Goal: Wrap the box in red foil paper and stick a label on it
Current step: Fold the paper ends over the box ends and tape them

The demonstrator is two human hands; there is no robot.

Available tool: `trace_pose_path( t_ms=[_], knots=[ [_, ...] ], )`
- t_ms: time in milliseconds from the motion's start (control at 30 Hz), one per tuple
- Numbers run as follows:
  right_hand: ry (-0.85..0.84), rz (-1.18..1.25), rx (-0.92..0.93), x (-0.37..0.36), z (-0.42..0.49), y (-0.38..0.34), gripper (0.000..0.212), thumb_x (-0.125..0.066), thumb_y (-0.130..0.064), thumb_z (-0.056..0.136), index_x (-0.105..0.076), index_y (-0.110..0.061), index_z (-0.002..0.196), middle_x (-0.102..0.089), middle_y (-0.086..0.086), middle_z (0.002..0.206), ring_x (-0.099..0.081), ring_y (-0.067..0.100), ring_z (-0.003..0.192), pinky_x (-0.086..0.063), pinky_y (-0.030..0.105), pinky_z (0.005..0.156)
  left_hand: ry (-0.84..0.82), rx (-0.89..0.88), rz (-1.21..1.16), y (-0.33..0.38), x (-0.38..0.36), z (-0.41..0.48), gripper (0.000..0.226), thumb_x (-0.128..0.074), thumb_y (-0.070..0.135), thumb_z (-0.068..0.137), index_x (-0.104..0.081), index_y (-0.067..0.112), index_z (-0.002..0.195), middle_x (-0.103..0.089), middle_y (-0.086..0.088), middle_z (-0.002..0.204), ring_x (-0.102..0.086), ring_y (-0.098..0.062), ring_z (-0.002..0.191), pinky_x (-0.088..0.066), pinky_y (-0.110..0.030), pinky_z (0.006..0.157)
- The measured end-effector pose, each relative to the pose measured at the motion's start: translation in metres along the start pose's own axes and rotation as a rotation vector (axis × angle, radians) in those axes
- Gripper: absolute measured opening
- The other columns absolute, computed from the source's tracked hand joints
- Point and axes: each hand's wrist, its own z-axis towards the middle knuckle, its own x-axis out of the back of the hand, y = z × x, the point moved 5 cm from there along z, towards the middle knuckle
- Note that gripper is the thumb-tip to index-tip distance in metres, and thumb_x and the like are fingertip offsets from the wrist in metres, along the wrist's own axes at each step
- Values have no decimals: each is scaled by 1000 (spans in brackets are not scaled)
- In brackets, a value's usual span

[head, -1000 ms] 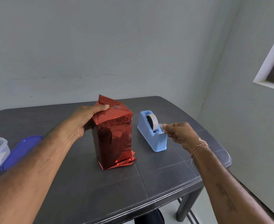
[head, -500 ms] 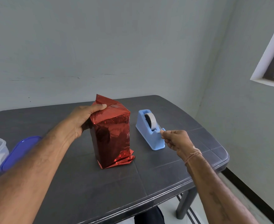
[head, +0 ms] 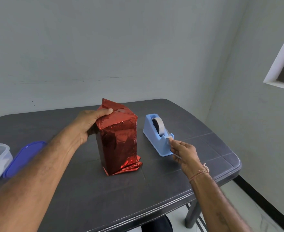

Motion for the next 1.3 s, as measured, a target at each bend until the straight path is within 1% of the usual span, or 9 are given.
trace_pose_path(
  t_ms=[300,500,633,767,900,1000,1100,1233,1300],
  knots=[
    [82,-37,163,-2,10,11,21,-80,-30,89,-77,-10,88,-76,10,94,-63,20,84,-52,31,66,-3,-8,21,1,2,0,76,-88,37,52,-71,2,118,-73,-11,94,-67,-22,78,-55,-32,73],
    [225,-134,158,11,8,32,13,-80,-21,90,-77,-10,83,-77,13,89,-64,13,66,-58,28,73,-13,-14,27,0,-2,-1,77,-88,37,50,-71,2,117,-73,-12,96,-68,-23,80,-55,-32,73],
    [60,-19,177,5,-17,23,25,-72,-25,96,-74,0,95,-68,8,83,-54,17,75,-46,28,67,-3,-9,39,-2,-3,-3,58,-90,33,63,-73,2,110,-74,-9,85,-69,-21,74,-56,-30,71],
    [-118,-58,433,-22,-58,-30,21,-70,-25,97,-75,-6,92,-69,4,84,-56,16,84,-43,31,76,8,-16,61,-4,-10,-7,39,-87,30,75,-75,4,100,-73,-3,68,-68,-12,55,-53,-19,53],
    [-388,-159,652,-82,-98,-99,17,-71,-22,97,-75,-6,93,-74,0,87,-64,6,82,-48,17,76,21,-29,67,-3,-7,-11,31,-86,30,78,-74,7,96,-73,0,63,-65,-7,49,-49,-15,47],
    [-570,-353,691,-132,-107,-124,7,-75,-22,94,-77,-16,93,-78,-2,100,-72,9,95,-55,22,87,7,-41,46,1,-3,-13,18,-84,25,81,-71,11,79,-71,1,60,-63,-6,45,-45,-14,43],
    [-652,-506,707,-160,-100,-131,5,-76,-18,93,-77,-14,94,-79,-2,101,-73,16,94,-54,18,80,-17,-46,47,3,-2,-16,18,-83,25,82,-73,13,74,-74,-1,65,-66,-8,49,-47,-15,45],
    [-726,-642,658,-175,-97,-131,9,-76,-16,93,-78,-10,99,-78,8,105,-72,26,99,-58,30,94,-43,-20,103,6,2,-17,23,-83,35,80,-77,13,84,-76,-1,72,-68,-12,62,-52,-22,63],
    [-746,-675,633,-180,-97,-130,4,-75,-14,94,-77,-12,96,-78,10,104,-72,20,90,-58,31,93,-55,-8,114,7,4,-14,19,-80,32,83,-76,13,85,-75,1,68,-67,-9,57,-52,-20,59]
  ],
)
